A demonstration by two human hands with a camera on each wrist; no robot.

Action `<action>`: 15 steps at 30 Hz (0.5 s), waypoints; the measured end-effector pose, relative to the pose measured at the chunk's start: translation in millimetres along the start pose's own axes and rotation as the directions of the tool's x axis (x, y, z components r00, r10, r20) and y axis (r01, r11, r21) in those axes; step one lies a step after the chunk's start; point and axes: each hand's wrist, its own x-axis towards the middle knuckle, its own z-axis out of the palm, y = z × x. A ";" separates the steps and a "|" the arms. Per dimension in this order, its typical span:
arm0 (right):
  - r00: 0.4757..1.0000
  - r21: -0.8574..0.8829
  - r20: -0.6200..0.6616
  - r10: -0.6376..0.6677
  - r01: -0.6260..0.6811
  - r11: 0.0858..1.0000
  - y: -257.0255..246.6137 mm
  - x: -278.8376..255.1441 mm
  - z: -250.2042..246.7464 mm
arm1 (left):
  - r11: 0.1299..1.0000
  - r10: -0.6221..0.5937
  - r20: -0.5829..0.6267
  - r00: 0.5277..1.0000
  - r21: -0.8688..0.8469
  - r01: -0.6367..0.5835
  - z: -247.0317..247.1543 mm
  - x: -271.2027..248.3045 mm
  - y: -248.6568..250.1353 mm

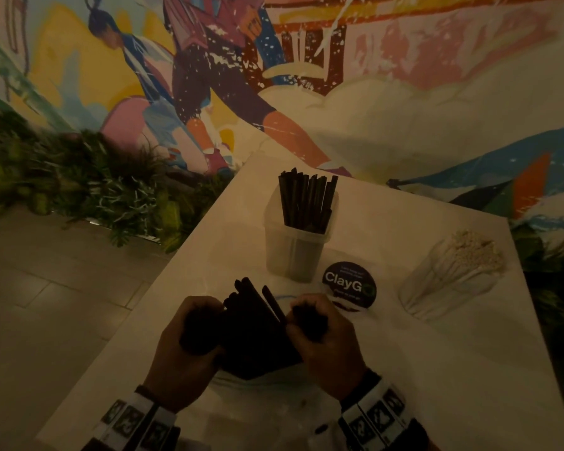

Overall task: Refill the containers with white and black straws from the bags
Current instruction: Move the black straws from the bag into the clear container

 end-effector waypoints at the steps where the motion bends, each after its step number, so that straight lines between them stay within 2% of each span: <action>1: 1.000 -0.015 0.005 0.024 -0.024 1.000 3.4 -0.3 0.8 | 1.000 -0.002 0.000 1.000 -0.002 0.002 1.0 0.0 1.4; 6: 0.995 -0.046 -0.099 -0.011 0.007 0.999 4.6 1.9 -1.8 | 1.000 0.009 -0.014 1.000 -0.020 -0.009 -0.4 -0.7 3.1; 9: 0.994 -0.083 -0.002 0.107 -0.107 0.991 20.0 2.3 -2.5 | 1.000 0.003 -0.018 1.000 -0.016 -0.003 -1.2 -0.8 1.5; 11: 0.994 -0.131 0.040 0.106 -0.100 0.986 29.0 -1.5 -2.1 | 1.000 -0.004 -0.014 1.000 -0.026 0.004 0.2 -0.7 1.9; 15: 0.993 -0.048 0.043 0.105 -0.103 0.993 30.4 -2.2 -4.1 | 0.999 -0.007 -0.019 1.000 -0.046 0.006 0.3 -0.7 1.2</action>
